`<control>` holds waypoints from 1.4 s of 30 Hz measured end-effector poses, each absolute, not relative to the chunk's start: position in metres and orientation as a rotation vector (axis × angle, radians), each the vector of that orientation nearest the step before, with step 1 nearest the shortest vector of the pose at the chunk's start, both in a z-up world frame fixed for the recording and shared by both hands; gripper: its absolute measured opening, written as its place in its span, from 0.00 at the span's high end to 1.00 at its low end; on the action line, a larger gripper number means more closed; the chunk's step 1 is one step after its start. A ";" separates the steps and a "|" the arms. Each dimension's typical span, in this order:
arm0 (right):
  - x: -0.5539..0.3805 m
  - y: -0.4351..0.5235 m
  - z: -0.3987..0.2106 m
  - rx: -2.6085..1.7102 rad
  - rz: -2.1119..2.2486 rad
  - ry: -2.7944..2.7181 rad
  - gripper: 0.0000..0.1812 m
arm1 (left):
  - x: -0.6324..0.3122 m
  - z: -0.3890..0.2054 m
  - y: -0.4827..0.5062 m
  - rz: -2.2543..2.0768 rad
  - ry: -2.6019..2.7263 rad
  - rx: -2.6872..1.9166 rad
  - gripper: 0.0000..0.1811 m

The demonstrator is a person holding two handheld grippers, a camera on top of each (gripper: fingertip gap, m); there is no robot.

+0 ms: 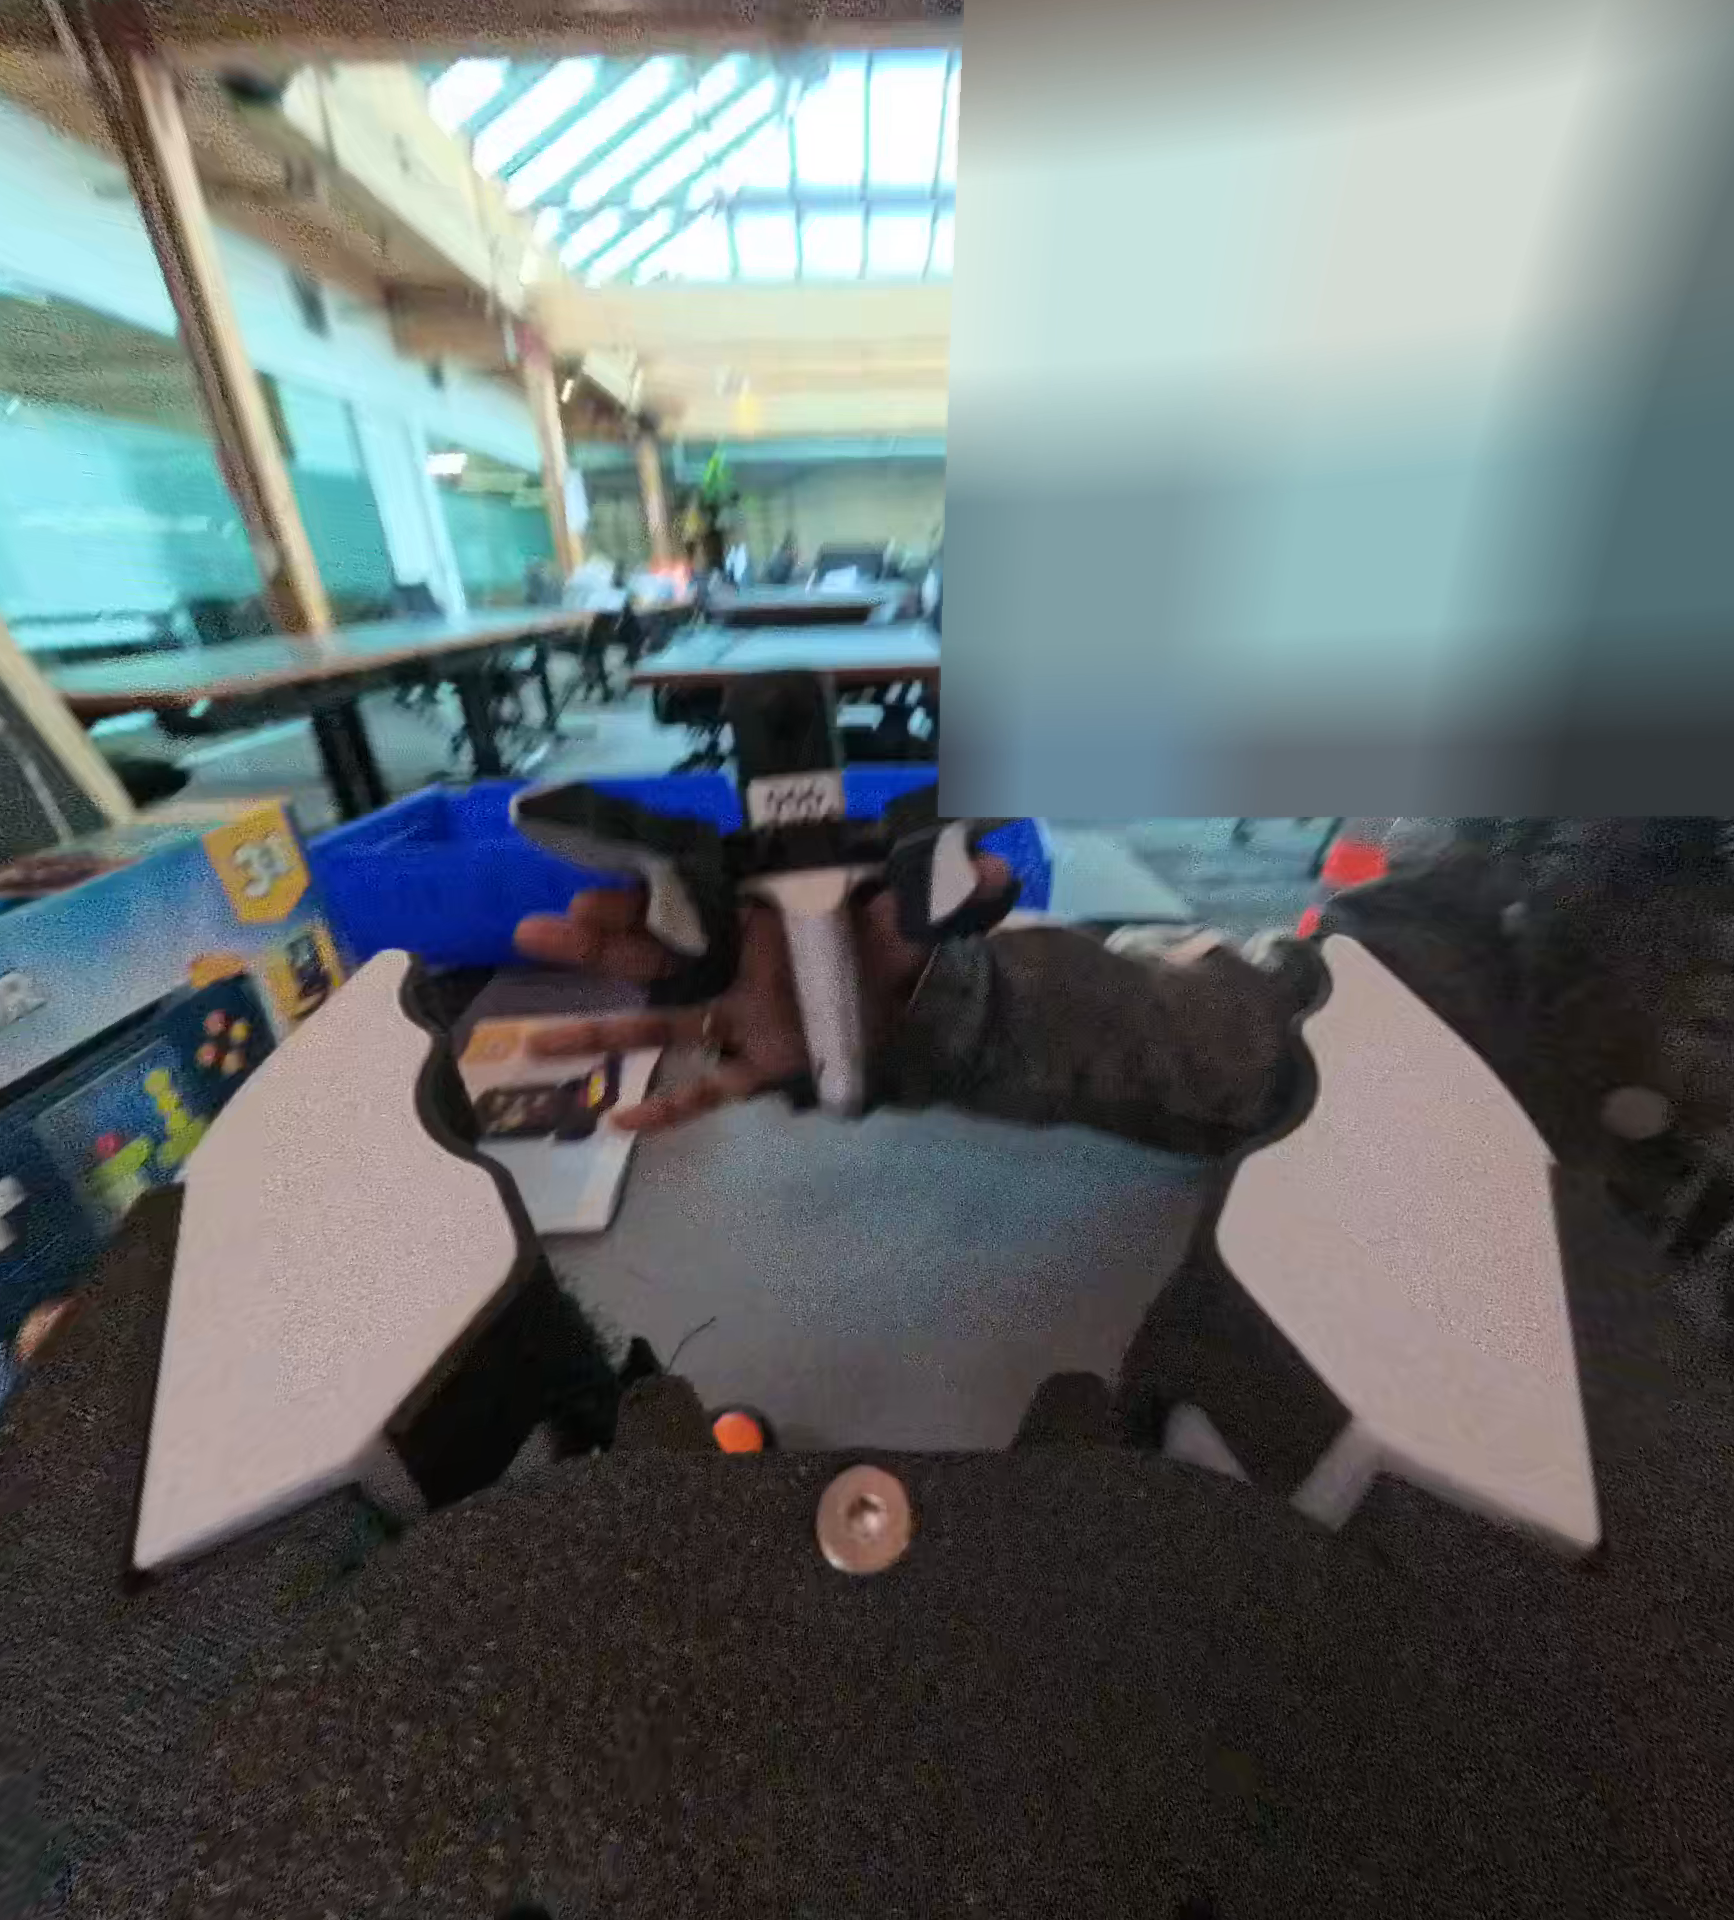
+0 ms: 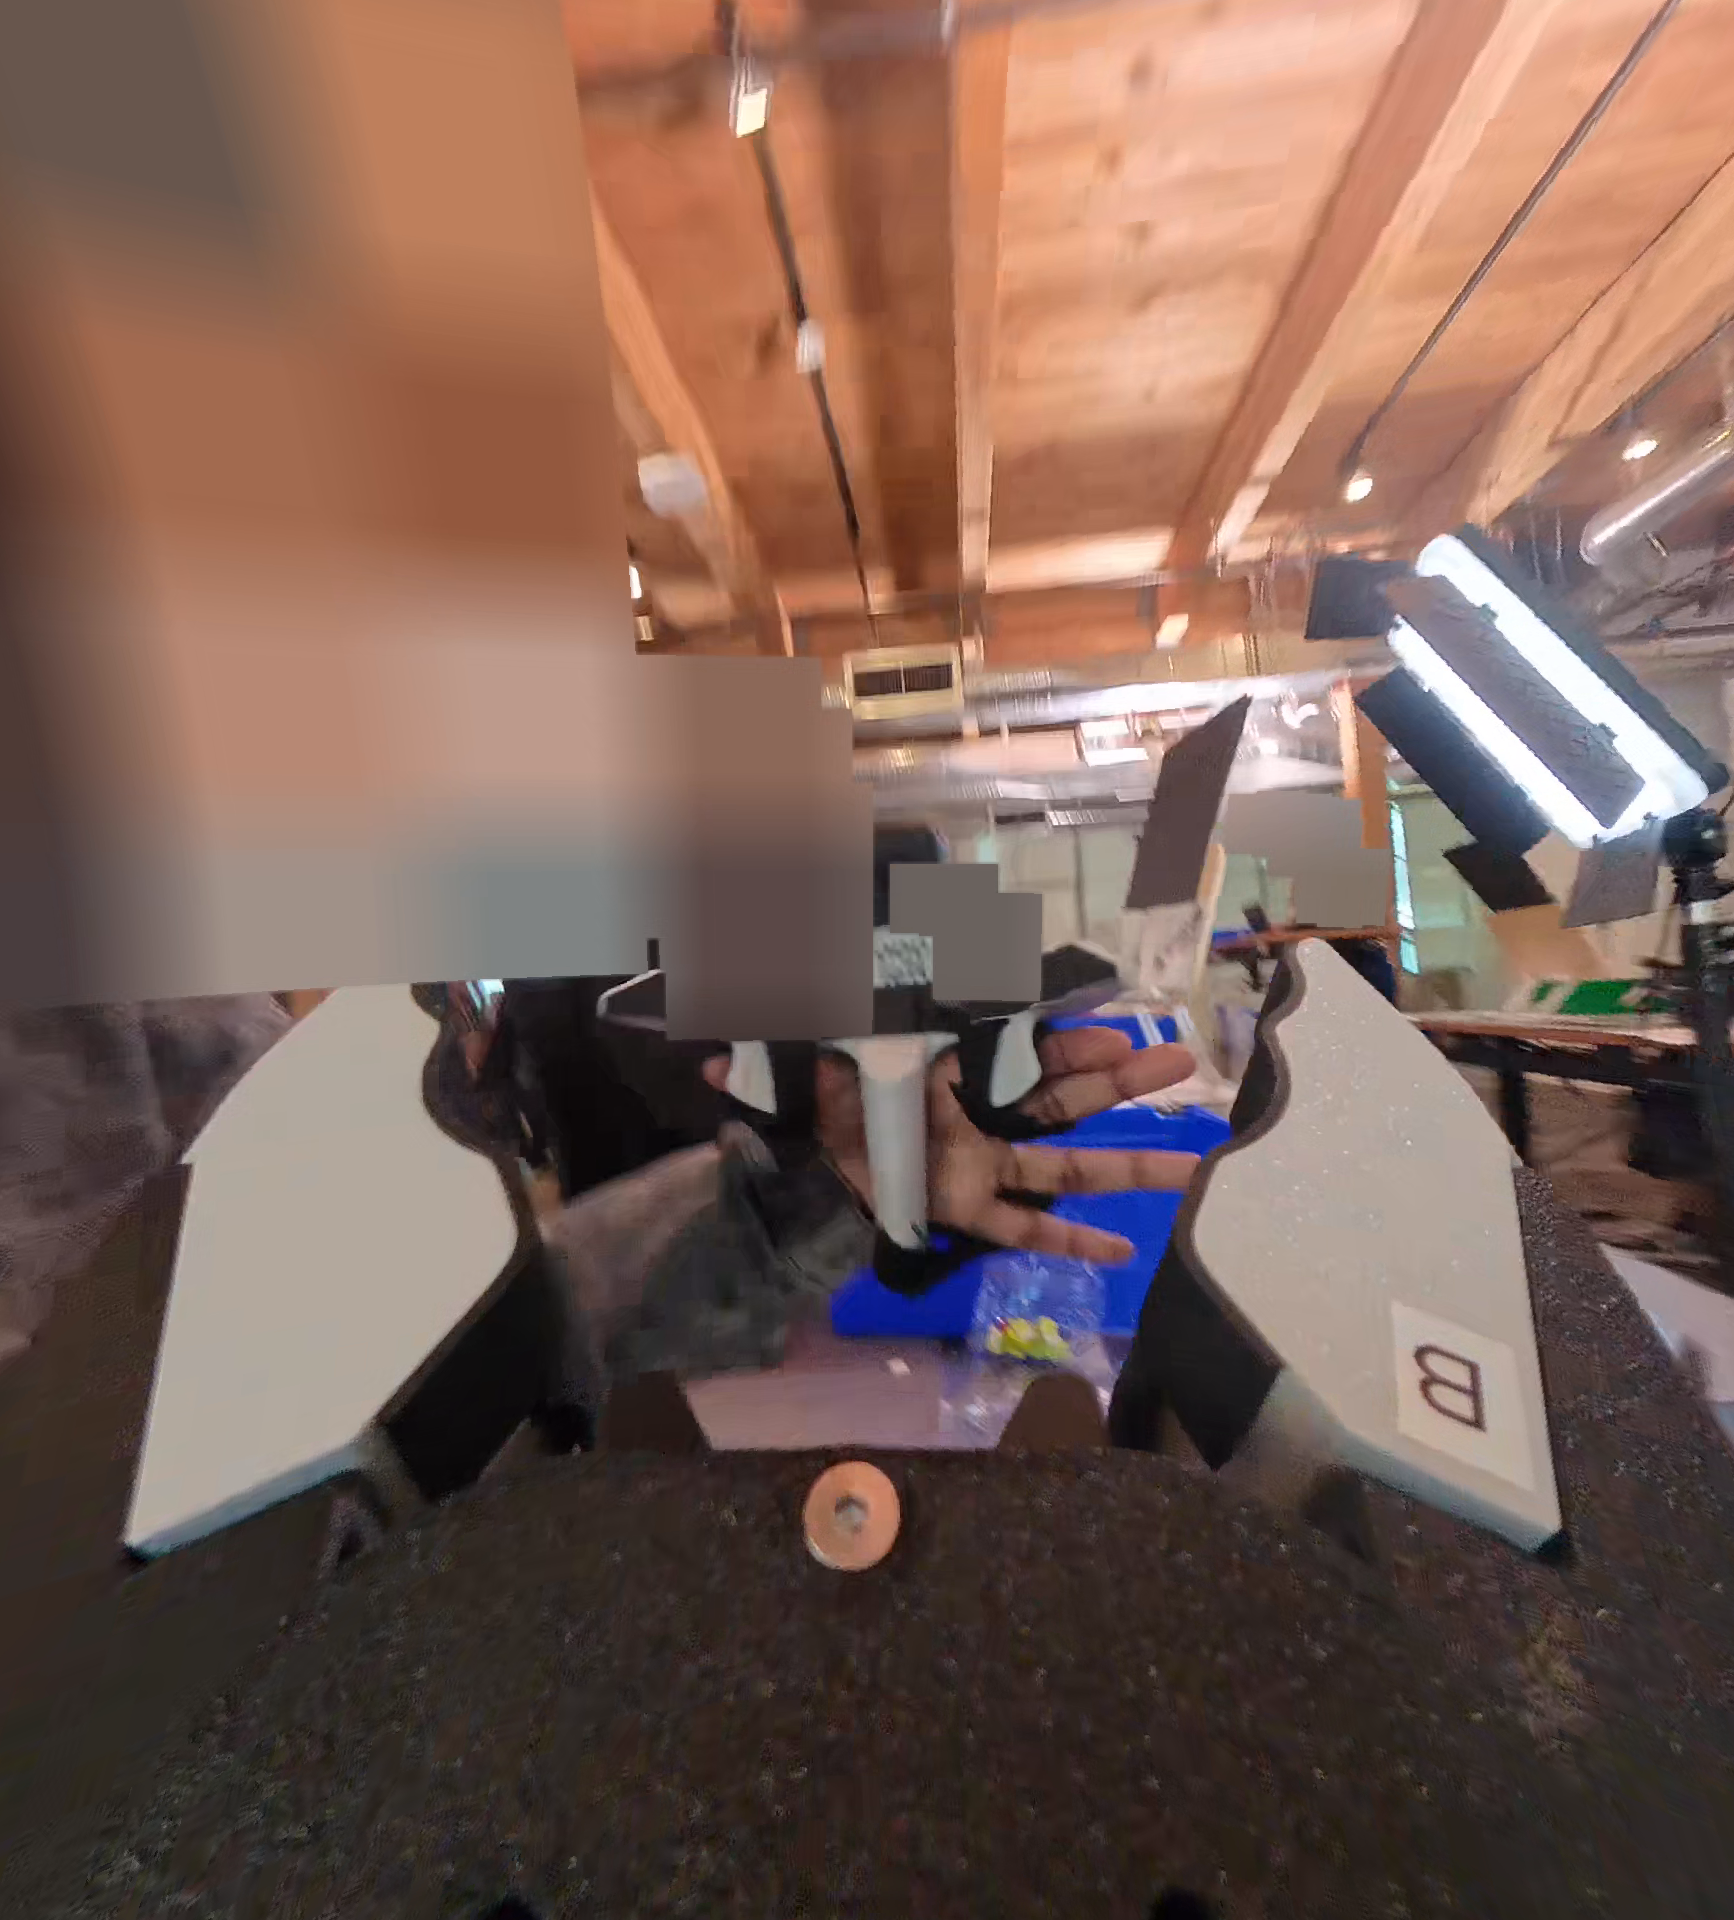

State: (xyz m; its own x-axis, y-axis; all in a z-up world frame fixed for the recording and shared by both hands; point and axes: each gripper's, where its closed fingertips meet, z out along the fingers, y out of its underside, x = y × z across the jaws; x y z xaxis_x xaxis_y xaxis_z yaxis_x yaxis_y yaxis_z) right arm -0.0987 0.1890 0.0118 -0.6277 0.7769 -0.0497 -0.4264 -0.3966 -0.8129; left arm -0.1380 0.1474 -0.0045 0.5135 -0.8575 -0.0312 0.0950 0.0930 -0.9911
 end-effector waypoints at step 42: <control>-0.027 0.004 -0.197 -1.271 1.133 -2.017 0.73 | -0.029 -0.196 0.008 -0.399 1.116 -1.955 0.93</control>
State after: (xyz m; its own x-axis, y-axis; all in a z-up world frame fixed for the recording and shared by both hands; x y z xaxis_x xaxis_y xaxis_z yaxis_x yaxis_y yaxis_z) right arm -0.0275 0.0041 -0.1970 -0.4417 0.8969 -0.0204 0.4842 0.2192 -0.8470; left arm -0.0291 0.0083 -0.1961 0.5547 -0.8232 -0.1212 -0.5598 -0.2615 -0.7863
